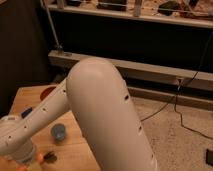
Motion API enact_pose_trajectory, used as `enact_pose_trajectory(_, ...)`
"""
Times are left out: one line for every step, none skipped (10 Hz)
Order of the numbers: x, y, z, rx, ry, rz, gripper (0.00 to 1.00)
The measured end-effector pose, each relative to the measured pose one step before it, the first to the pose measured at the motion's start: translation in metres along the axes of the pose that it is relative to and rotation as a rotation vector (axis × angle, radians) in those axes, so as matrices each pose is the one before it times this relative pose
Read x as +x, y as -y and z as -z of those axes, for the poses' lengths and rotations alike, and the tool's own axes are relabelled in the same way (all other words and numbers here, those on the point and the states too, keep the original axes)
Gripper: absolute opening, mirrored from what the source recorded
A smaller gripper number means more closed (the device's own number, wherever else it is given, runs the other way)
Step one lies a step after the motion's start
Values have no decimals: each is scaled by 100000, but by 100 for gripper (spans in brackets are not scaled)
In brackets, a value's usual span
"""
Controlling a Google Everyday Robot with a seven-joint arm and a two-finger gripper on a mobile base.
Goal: Place the pepper on the white sponge
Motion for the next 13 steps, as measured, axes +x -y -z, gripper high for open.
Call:
enact_pose_trajectory(38,148,-299,-602,-501,299,65)
enact_pose_trajectory(-37,328,-340,-649,-521,373,65)
enact_pose_trajectory(-252,532,-326,-416,-550,761,65)
enact_pose_trajectory(-236,408,-227,-120,-338,630,65)
enact_pose_trajectory(-337,504,-265,-135,-244,614,65)
enact_pose_trajectory(-303,350,-248,-133,-172,546,65)
enact_pose_trajectory(-191,290,-345,-269,-361,59,65)
enact_pose_trajectory(-34,151,-228,-107,-464,60,65)
enact_pose_trajectory(67,27,-144,-139,-321,-296,65)
enact_pose_trajectory(194,83,-225,78,-540,-483,65)
enact_pose_trajectory(238,4,-191,-70,-398,-484,65)
enact_pose_trajectory(247,-26,-161,-95,-337,-408,65)
enact_pose_trajectory(393,-69,-301,-249,-457,-735,65)
